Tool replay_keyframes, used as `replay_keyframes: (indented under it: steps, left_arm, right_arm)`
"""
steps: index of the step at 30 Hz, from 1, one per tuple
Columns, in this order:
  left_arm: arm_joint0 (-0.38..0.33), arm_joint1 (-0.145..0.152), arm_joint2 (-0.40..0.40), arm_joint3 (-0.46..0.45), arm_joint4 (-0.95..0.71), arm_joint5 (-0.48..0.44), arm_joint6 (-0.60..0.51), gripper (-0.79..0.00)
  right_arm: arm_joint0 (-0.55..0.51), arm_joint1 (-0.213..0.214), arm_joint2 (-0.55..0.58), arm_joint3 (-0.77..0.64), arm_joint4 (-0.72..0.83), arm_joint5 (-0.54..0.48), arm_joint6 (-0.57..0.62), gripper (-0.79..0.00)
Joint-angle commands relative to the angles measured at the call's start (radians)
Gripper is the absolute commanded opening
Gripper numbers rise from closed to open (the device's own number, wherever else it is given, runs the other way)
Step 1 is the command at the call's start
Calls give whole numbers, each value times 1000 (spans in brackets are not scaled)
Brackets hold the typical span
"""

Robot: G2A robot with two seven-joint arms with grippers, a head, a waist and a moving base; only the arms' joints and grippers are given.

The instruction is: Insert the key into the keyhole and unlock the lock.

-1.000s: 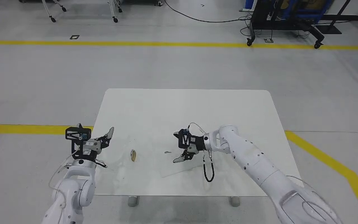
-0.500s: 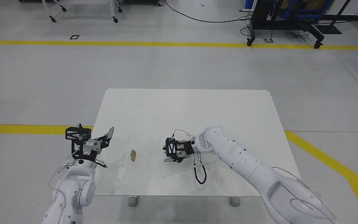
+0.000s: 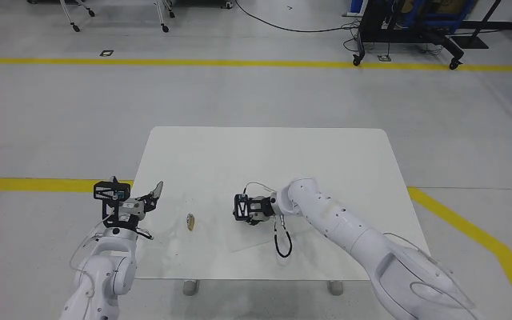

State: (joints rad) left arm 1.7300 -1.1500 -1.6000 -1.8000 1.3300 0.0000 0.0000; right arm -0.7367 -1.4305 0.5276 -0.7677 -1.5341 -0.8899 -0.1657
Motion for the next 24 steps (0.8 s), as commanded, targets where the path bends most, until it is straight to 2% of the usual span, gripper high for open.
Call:
replay_keyframes:
  steps: [1, 10, 24]
  left_arm:
    - [0, 0, 0, 0, 0, 0, 0, 0]
    - [0, 0, 0, 0, 0, 0, 0, 0]
    - [0, 0, 0, 0, 0, 0, 0, 0]
  right_arm:
    - [3, 0, 1, 4, -5, 2, -15, -785]
    - [2, 6, 21, 3, -20, 45, -91, -785]
    - [2, 7, 23, 5, -20, 50, -89, -785]
